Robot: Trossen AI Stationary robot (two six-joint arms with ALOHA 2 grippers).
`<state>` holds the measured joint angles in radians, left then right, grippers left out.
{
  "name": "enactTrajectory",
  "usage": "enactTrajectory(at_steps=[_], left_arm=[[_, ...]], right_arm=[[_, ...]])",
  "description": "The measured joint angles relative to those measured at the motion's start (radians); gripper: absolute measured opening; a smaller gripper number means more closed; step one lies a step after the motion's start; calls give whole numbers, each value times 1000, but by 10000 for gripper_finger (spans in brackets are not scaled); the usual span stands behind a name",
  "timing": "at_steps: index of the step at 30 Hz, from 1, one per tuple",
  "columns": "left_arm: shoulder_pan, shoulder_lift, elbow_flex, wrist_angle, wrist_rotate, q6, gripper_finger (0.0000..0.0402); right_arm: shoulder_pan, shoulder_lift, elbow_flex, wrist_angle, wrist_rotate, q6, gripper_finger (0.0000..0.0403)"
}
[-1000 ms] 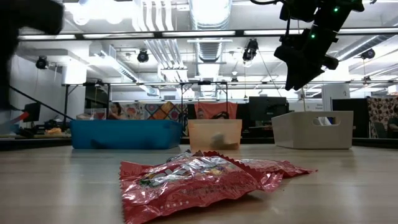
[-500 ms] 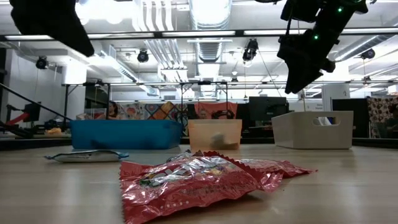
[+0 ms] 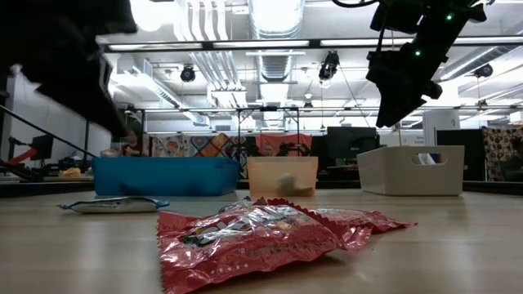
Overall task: Sort candy
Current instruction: Put the white chocolate bar into the orange bin
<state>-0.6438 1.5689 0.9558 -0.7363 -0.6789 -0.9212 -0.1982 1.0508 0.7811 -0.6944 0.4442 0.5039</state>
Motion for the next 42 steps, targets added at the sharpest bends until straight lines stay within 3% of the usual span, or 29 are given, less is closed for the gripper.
enactTrajectory(at_steps=[7,11,15,22,27,36,42], left_arm=[[0,-50,-218,426,17,77,37],[3,-49,-313,619,78,95,37],[4,-48,-347,665,104,97,37],[6,-48,-336,659,40,114,41],[7,-35,-344,623,68,84,83],[7,-5,-372,682,50,70,219],[7,28,-448,830,61,67,234]], right_arm=[[0,0,0,5,0,-9,155],[0,0,0,6,0,-8,155],[0,0,0,17,0,-8,155],[0,0,0,33,0,0,155],[0,0,0,60,0,6,155],[0,0,0,64,-4,8,155],[0,0,0,64,-4,9,155]])
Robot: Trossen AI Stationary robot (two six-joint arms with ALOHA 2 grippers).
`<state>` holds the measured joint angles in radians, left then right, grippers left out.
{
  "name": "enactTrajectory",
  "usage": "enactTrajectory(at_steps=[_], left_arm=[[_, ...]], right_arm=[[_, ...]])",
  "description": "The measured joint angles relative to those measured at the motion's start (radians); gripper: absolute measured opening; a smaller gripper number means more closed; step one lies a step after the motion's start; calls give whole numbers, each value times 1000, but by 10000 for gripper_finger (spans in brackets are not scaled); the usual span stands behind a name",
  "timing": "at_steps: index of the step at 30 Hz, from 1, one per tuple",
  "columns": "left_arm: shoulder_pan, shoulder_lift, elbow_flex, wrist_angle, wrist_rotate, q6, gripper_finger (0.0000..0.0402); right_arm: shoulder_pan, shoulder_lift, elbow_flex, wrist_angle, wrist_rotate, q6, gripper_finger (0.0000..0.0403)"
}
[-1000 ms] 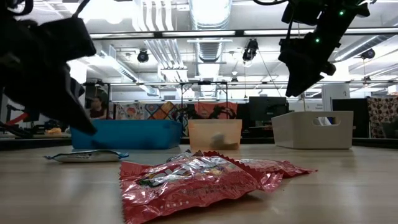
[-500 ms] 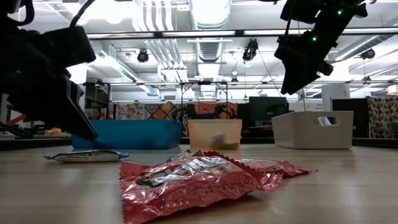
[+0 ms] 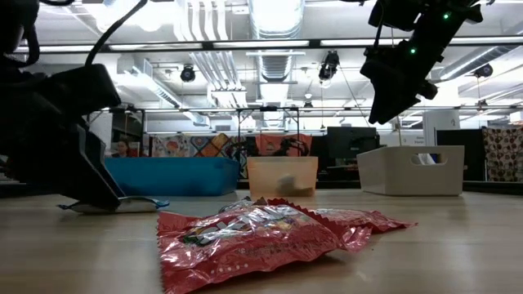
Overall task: Sort candy
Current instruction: Put the white chocolate bar into the orange bin
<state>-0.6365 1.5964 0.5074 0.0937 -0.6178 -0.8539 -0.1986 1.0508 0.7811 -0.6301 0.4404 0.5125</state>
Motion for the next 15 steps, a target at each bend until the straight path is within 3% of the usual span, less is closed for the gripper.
enactTrajectory(at_steps=[7,15], left_arm=[[-6,60,-29,88,-21,18,201],[-6,91,3,91,-14,105,84]], right_arm=[[0,0,0,0,0,3,155],[0,0,0,4,0,3,155]])
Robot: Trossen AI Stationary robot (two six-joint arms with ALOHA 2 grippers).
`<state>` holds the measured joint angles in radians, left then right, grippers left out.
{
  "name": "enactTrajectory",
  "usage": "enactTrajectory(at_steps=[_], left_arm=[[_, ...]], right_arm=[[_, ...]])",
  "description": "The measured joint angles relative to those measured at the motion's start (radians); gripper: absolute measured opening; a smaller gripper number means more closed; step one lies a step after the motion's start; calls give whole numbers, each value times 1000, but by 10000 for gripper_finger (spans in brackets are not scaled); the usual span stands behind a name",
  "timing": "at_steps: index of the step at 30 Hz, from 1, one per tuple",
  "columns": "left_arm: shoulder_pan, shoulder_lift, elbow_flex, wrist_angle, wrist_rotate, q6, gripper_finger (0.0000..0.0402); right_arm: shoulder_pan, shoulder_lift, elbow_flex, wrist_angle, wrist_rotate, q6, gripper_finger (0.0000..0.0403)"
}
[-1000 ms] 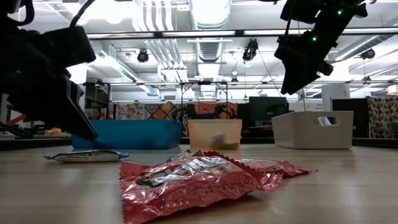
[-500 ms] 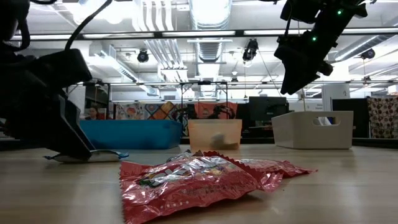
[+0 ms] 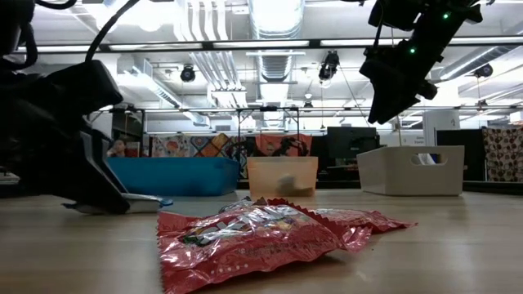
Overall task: Sort candy
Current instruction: Put the white chocolate bar into the orange bin
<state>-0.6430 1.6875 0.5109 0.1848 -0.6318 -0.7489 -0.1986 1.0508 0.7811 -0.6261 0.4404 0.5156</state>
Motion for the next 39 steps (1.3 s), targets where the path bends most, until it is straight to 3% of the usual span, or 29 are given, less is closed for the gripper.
enactTrajectory(at_steps=[4,12,20,24,31,39], left_arm=[[2,-5,13,2,12,30,49],[3,-64,16,-25,33,151,49],[48,-274,15,-64,5,321,49],[98,-407,16,-64,49,348,49],[180,-548,16,-40,55,432,49],[253,-468,17,237,-11,646,49]], right_arm=[[0,0,0,4,0,-1,155],[6,0,0,16,-2,-3,155],[44,-8,2,47,-3,-86,155],[54,-10,19,85,-4,-157,155],[120,-8,2,413,-149,-402,155],[207,-8,-107,911,-305,-653,155]])
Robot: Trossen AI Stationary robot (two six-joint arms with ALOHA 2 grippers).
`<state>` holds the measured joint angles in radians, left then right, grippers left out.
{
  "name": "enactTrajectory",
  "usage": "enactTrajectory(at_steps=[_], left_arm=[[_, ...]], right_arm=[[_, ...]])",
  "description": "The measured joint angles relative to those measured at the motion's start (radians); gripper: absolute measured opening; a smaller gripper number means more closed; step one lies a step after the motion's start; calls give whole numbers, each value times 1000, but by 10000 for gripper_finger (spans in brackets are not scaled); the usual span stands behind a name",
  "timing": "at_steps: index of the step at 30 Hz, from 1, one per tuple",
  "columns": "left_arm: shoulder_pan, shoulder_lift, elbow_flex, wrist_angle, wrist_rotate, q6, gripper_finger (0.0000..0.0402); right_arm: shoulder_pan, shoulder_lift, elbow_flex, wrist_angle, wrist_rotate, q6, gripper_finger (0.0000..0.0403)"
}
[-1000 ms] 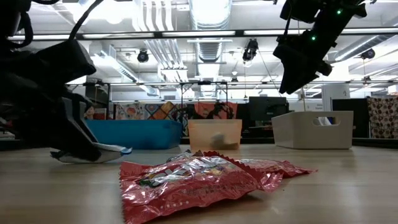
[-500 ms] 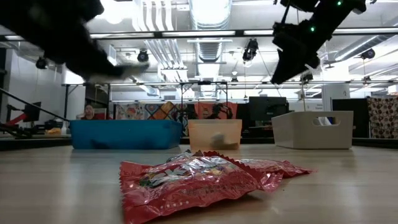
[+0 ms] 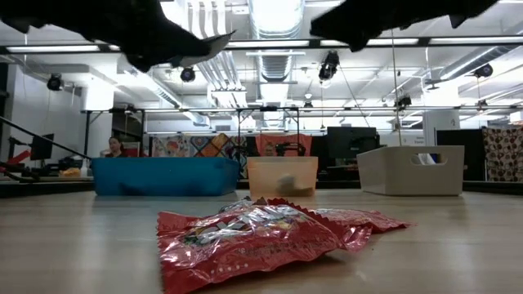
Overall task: Sort candy
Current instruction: Put the white chocolate bar into the orange bin
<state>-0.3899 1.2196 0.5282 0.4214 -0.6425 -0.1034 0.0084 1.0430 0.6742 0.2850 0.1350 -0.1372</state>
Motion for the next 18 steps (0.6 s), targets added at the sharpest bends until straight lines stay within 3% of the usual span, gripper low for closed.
enactTrajectory(at_steps=[5,11,15,18], left_arm=[[15,114,0,251,11,144,49],[17,248,0,545,31,258,49],[37,299,0,655,43,208,49],[68,308,0,660,110,122,49]], right_arm=[[6,0,-102,274,-173,-54,155],[8,0,-169,410,-188,-97,159],[26,18,-170,409,-187,-234,179],[41,59,-139,408,-188,-332,201]])
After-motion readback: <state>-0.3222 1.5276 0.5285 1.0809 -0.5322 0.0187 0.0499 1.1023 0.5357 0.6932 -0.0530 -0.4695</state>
